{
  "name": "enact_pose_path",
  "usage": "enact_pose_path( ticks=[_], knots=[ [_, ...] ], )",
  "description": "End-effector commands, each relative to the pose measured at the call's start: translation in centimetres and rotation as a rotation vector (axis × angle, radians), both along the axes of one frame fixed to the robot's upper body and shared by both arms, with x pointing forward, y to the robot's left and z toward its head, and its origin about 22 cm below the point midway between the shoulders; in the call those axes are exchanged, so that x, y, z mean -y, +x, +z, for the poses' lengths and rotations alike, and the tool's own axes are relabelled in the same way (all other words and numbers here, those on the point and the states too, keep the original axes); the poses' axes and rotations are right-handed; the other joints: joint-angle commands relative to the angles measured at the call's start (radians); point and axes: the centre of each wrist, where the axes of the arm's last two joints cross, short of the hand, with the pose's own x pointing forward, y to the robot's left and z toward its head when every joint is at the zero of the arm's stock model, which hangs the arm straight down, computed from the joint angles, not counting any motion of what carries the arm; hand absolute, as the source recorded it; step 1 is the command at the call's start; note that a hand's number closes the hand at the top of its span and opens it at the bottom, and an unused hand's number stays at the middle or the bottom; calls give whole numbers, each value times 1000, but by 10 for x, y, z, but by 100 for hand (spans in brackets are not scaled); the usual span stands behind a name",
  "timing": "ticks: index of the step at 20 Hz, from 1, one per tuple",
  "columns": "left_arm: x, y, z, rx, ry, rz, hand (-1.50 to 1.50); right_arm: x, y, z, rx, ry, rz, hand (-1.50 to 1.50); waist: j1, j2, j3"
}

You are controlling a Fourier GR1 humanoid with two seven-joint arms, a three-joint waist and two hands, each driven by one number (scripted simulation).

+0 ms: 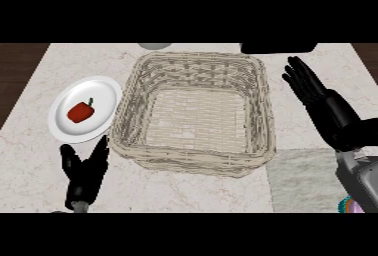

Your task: Pick the cupcake from the placemat and place it in the basket

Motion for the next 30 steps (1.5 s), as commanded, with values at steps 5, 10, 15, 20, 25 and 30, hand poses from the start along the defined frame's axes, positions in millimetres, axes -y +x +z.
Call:
enact_pose_path(
  ticks=[5, 10, 15, 20, 25, 30],
  knots=[
    [-45, -43, 22, -61, 140, -20, 0, 32, -14, 9, 91, 247, 122, 150, -39, -4, -34],
    [-58, -63, 21, -114, 176, -40, 0, -1, -54, -12, 99, 171, 416, 150, -56, -16, -39],
    [-48, -58, 18, -75, 158, -34, 0, 16, -98, -19, 141, -132, 251, -150, -54, -11, -40],
    [-64, -60, 21, -89, 173, -12, 0, 70, -79, 49, 252, -644, -18, -150, -85, -19, -46],
    [-55, -62, 19, -81, 170, -11, 0, 89, -87, 121, 244, -913, -55, -150, -76, -16, -42],
    [-49, -60, 10, -83, 174, -21, 0, 93, -94, 180, 169, -1052, 23, -150, -83, -16, -41]
  ],
)
